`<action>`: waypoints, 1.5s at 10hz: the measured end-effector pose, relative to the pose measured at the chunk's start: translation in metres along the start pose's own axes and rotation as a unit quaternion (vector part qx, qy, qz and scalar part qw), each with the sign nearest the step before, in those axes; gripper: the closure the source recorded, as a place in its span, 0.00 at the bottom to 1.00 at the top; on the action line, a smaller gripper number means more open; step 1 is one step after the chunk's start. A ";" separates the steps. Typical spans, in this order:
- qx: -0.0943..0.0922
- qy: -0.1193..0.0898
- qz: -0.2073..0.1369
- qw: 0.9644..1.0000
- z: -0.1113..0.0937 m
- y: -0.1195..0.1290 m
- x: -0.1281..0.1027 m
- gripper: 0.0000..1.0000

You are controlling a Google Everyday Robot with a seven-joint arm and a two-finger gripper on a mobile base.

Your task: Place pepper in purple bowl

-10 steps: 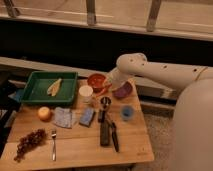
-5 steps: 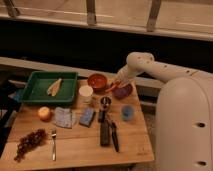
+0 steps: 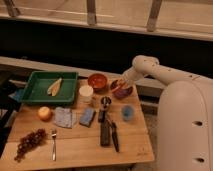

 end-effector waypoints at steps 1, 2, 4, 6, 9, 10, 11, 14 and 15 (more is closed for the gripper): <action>0.000 -0.001 0.002 1.000 -0.001 -0.002 -0.001 0.75; 0.000 -0.001 0.001 1.000 -0.001 -0.002 -0.001 0.64; 0.003 -0.002 -0.004 1.000 0.001 -0.002 0.000 0.47; 0.016 -0.008 -0.001 1.000 0.003 -0.007 -0.006 0.27; 0.015 -0.016 0.011 1.000 -0.002 -0.014 -0.014 0.20; 0.015 -0.016 0.011 1.000 -0.002 -0.015 -0.015 0.20; 0.015 -0.016 0.011 1.000 -0.002 -0.015 -0.015 0.20; 0.015 -0.016 0.010 1.000 -0.001 -0.013 -0.014 0.20; 0.015 -0.016 0.010 1.000 -0.001 -0.013 -0.014 0.20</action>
